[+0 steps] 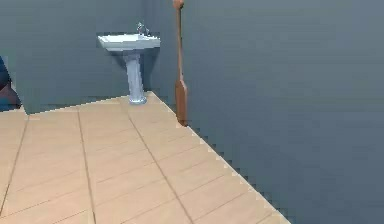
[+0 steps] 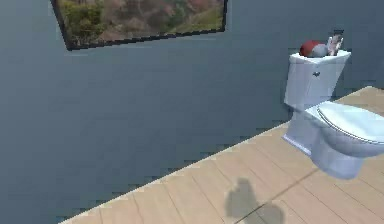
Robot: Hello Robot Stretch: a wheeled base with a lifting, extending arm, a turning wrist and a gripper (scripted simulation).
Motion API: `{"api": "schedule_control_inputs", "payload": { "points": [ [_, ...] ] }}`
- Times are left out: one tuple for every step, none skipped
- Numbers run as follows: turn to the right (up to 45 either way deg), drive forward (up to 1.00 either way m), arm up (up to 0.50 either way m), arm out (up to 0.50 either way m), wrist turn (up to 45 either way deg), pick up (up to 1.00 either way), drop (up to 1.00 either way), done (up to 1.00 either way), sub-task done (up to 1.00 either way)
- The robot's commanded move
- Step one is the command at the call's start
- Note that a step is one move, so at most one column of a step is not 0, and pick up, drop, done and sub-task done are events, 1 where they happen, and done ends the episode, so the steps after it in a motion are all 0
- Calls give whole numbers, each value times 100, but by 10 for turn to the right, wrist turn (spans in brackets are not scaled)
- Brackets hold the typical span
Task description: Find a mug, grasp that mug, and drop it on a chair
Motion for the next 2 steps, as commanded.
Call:
{"api": "schedule_control_inputs", "payload": {
  "points": [
    [450,0,0,0,0,0,0,0,0],
    [450,0,0,0,0,0,0,0,0]
  ]
}}
